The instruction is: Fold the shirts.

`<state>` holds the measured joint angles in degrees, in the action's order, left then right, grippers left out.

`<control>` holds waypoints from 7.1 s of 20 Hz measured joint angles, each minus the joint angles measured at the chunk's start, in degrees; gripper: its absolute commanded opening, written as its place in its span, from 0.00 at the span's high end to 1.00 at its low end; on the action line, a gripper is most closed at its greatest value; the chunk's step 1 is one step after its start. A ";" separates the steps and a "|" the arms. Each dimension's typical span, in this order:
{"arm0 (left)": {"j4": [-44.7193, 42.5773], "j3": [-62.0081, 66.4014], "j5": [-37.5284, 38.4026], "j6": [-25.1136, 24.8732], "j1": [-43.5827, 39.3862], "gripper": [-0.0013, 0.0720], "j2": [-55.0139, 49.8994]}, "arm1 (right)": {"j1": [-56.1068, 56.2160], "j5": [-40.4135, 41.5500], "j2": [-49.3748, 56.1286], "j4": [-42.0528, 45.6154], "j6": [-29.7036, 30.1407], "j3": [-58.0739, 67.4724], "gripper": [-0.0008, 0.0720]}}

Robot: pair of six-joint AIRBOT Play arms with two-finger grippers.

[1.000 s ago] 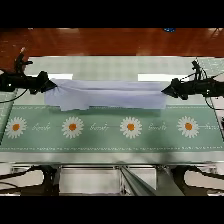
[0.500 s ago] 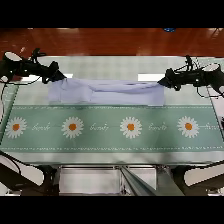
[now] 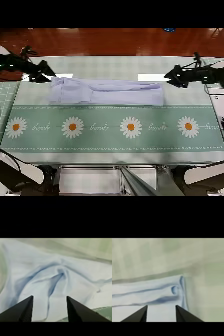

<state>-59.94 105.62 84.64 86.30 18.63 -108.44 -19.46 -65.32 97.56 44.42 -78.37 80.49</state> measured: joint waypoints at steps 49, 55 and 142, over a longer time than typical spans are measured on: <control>23.43 -10.62 -18.34 -4.09 -61.31 0.96 -5.16 | 15.02 -1.49 -67.54 5.88 -11.02 -37.66 0.96; 10.75 -7.43 -8.48 -2.34 -53.05 0.96 -0.79 | 15.02 -0.13 -67.34 3.23 -10.71 -37.83 0.96; -1.55 -66.86 -23.19 -2.14 -18.40 0.96 65.94 | 4.92 -17.16 -20.59 10.93 -17.18 26.99 0.97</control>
<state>-61.49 38.76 61.45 84.16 0.23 -42.50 -14.55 -82.48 76.97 55.35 -95.55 107.48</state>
